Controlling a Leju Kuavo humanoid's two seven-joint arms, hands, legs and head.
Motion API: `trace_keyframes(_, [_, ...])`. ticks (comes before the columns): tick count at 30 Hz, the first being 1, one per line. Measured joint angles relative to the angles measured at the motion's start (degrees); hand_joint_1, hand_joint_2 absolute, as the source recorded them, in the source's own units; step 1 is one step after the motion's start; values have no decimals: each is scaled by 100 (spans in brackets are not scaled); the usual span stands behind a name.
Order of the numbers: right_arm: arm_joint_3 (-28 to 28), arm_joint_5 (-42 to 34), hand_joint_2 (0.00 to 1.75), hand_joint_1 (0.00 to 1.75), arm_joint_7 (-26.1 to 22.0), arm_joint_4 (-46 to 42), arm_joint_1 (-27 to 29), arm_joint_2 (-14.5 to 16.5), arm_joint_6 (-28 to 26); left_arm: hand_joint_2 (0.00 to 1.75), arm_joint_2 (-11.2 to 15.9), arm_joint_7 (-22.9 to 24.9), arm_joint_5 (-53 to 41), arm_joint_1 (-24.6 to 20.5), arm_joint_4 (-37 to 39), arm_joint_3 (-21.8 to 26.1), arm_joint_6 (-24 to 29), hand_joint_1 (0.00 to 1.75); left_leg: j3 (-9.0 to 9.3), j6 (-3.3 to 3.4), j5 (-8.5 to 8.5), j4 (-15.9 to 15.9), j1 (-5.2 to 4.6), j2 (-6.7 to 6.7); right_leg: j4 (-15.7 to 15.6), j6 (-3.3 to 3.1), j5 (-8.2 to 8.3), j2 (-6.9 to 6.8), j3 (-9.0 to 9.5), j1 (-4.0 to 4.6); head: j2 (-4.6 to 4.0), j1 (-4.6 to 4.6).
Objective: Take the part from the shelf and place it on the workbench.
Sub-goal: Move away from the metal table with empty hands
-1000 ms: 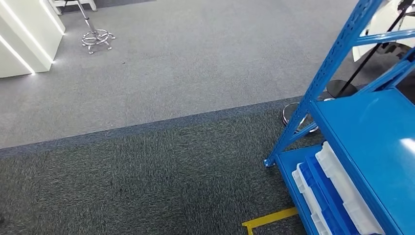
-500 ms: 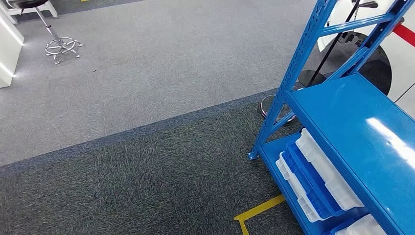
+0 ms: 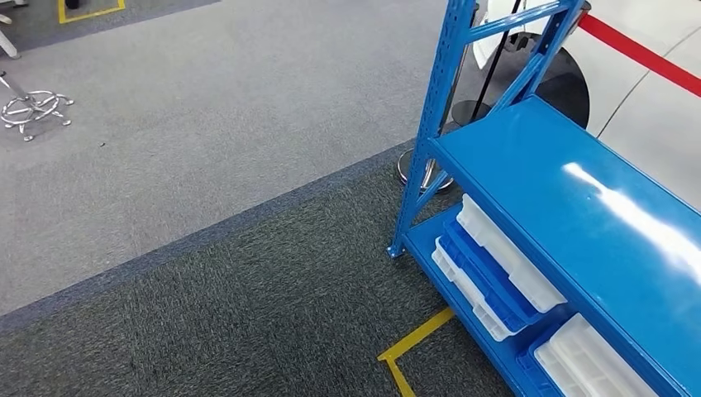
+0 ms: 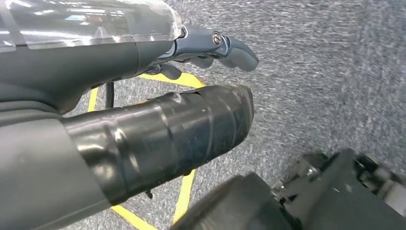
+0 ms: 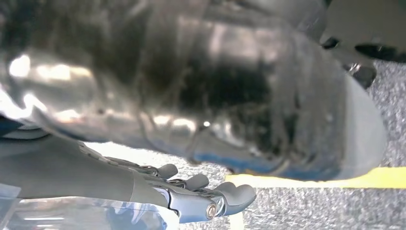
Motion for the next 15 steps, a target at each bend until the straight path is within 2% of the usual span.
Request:
trace_keyframes(2, [1, 17, 0, 0, -10, 0, -9, -1, 1, 0, 1, 9, 0, 5, 0, 0, 0, 0, -160, -57, -284, 409, 27, -243, -34, -69, 38, 109, 17, -38, 0, -13])
trace_keyframes(3, [2, 23, 0, 0, -14, 0, -15, -1, 1, 0, 2, 18, 0, 10, 1, 0, -1, 0, -326, -77, -485, 787, 35, -378, -35, -88, 46, 166, 8, -37, 0, -19])
trace_keyframes(4, [2, 28, 0, 0, -16, 0, -19, -1, 1, 0, 2, 30, 0, 18, 1, 0, -3, 0, -521, -93, -663, 1200, 43, -452, -32, -99, 51, 232, -1, -36, 0, -21])
trace_keyframes(5, [3, 32, 0, 0, -18, 0, -19, 0, 2, 0, 2, 42, 0, 25, 1, 0, -6, 0, -682, -107, -755, 1522, 50, -485, -26, -103, 53, 304, -6, -34, 0, -21])
trace_keyframes(6, [3, 37, 0, 0, -19, 0, -17, 0, 2, 0, 2, 50, 0, 30, 1, 0, -10, 0, -761, -113, -727, 1652, 55, -496, -19, -103, 54, 379, -8, -34, 0, -21])
trace_keyframes(7, [3, 40, 0, 0, -19, 0, -15, 0, 2, 0, 3, 55, 0, 34, 1, 0, -14, 0, -734, -113, -581, 1547, 61, -503, -9, -101, 52, 455, -6, -36, 0, -21])
trace_keyframes(8, [4, 44, 0, 0, -19, 0, -14, 0, 3, 0, 6, 55, 0, 35, 1, 0, -17, 0, -607, -105, -350, 1222, 68, -534, 4, -95, 48, 531, -3, -39, 0, -21])
trace_keyframes(10, [5, 49, 0, 0, -19, 0, -18, 0, 4, 0, 14, 55, 0, 41, 1, 0, -20, 0, -288, -73, 28, 422, 83, -752, 45, -58, 37, 670, -18, -42, 0, -20])
trace_keyframes(11, [5, 49, 0, 0, -19, 0, -21, 0, 5, 0, 16, 55, 0, 42, 0, 0, -22, 0, -190, -57, 111, 166, 83, -851, 62, -24, 38, 731, -40, -44, 0, -20])
trace_keyframes(12, [6, 50, 0, 0, -18, 0, -19, 0, 7, 0, 18, 55, 0, 35, 0, 0, -24, 0, -149, -39, 120, 56, 77, -915, 70, 17, 44, 785, -66, -49, 0, -19])
trace_keyframes(14, [7, 52, 0, 0, -16, 0, -3, -1, 7, 0, 19, 56, 0, 12, -1, 0, -28, 0, -144, 12, 131, 32, 71, -846, 60, 100, 71, 876, -109, -57, 0, -20])
trace_keyframes(15, [8, 52, 0, 0, -15, 0, 7, -3, 6, 0, 19, 55, 0, 3, 0, 0, -31, 0, -137, 56, 154, 5, 80, -785, 83, 125, 52, 833, -133, -54, 0, -19])
